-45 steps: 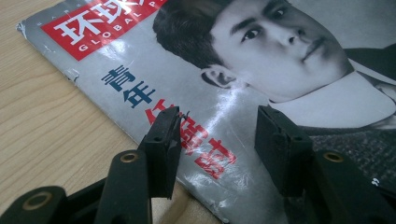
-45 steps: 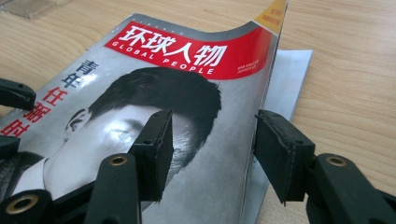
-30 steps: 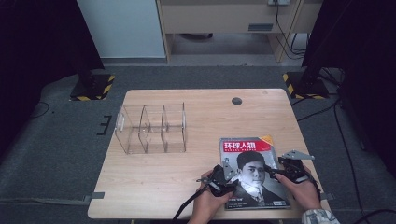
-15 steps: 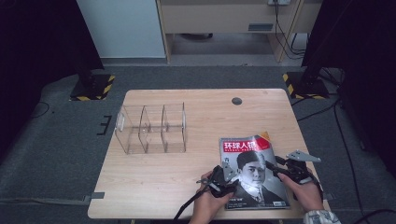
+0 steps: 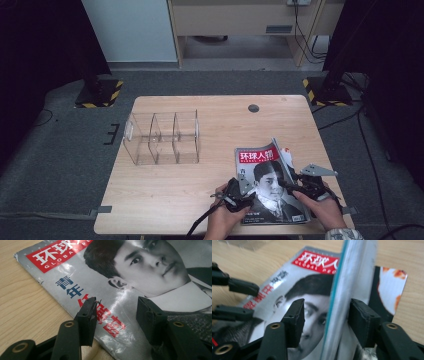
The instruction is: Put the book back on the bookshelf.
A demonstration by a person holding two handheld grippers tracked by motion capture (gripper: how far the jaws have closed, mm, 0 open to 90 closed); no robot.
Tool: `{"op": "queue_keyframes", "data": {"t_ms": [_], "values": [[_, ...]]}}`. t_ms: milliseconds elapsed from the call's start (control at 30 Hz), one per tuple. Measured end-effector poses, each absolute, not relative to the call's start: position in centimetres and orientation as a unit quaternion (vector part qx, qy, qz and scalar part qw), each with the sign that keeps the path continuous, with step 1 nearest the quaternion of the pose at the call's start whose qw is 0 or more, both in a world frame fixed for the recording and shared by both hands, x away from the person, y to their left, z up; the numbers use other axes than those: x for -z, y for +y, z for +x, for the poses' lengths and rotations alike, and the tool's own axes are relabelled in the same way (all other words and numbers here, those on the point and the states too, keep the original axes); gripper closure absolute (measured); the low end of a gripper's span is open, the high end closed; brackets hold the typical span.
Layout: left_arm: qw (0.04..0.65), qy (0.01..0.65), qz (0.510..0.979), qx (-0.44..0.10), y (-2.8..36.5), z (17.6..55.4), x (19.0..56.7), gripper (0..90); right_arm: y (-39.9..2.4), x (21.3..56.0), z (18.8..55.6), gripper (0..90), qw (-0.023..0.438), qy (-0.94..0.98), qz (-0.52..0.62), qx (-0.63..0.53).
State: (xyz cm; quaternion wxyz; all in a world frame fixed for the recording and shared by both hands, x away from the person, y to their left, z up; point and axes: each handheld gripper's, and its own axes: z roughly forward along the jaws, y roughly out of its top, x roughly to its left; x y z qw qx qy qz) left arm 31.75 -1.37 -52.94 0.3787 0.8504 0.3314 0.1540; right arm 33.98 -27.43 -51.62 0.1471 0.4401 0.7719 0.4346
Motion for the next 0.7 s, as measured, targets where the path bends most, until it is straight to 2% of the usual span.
{"op": "queue_keyframes", "data": {"t_ms": [367,700], "values": [[0.382,0.335,0.847,-0.156,-1.5,31.7,53.0,50.3,-26.6,52.9,34.4,43.7,0.125,0.806,0.432,-0.385],[0.385,0.337,0.844,-0.160,-1.7,31.6,53.1,50.4,-26.5,52.8,34.5,44.1,0.129,0.813,0.424,-0.377]]}}
